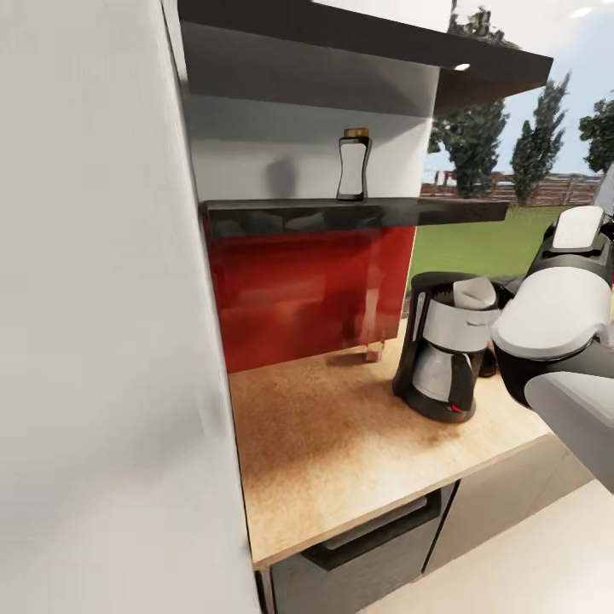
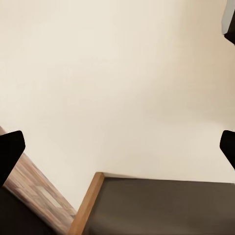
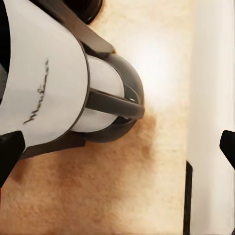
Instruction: Set up a coffee station on the kitchen countertop: keep the coffee maker on the countertop, move the bottle of coffee from the kitchen shelf to the counter next to the coffee maker, place a paper coffee filter on top of the coffee maker, put the saucer next to the coffee maker with the coffee cup on the saucer, and place the electric kettle next to the coffee maker.
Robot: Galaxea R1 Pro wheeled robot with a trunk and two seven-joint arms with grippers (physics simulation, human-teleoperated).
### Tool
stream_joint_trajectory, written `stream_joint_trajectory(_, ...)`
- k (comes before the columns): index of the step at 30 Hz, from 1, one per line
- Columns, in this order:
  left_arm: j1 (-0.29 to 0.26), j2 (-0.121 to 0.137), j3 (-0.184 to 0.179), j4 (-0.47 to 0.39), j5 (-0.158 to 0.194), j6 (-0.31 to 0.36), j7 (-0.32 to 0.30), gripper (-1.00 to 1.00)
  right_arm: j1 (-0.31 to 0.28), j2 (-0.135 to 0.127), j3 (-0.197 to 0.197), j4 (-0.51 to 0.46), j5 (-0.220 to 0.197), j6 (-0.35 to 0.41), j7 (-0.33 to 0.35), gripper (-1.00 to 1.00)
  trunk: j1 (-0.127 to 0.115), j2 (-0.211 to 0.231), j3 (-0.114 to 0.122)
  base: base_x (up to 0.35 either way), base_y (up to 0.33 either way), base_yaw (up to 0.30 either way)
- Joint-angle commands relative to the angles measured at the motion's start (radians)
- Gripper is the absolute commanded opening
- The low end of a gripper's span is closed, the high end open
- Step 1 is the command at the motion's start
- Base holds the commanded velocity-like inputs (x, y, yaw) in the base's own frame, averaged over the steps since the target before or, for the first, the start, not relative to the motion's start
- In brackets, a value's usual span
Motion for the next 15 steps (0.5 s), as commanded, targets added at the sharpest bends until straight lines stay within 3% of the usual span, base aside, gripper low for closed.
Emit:
stream_joint_trajectory(1,0.000,0.000,0.001,-0.001,0.002,0.003,0.002,1.00,-0.001,0.001,0.000,0.000,-0.010,0.006,-0.010,1.00,0.000,-0.002,-0.002,-0.315,-0.001,0.000)
stream_joint_trajectory(6,0.000,0.000,0.002,-0.001,0.003,0.004,0.002,1.00,-0.001,0.001,0.000,0.001,-0.011,0.006,-0.010,1.00,0.000,-0.002,-0.002,-0.294,0.034,0.000)
stream_joint_trajectory(11,0.000,0.000,0.002,-0.002,0.002,0.003,0.002,1.00,0.006,0.003,-0.004,0.001,-0.006,0.007,-0.007,1.00,0.000,-0.002,-0.002,-0.091,0.031,0.000)
stream_joint_trajectory(13,0.000,-0.001,0.002,-0.002,0.001,0.003,0.003,1.00,0.054,-0.001,-0.006,0.000,-0.007,0.006,-0.006,1.00,0.000,-0.002,-0.002,-0.013,0.005,0.000)
stream_joint_trajectory(14,0.000,-0.001,0.001,-0.002,0.001,0.003,0.004,1.00,0.147,-0.002,-0.006,0.001,-0.009,0.006,0.004,1.00,0.000,-0.002,-0.002,-0.003,0.001,0.000)
stream_joint_trajectory(15,0.000,-0.001,0.001,-0.002,0.002,0.003,0.004,1.00,0.200,-0.003,-0.005,0.002,-0.010,0.006,0.037,1.00,0.000,-0.002,-0.002,-0.002,0.001,0.000)
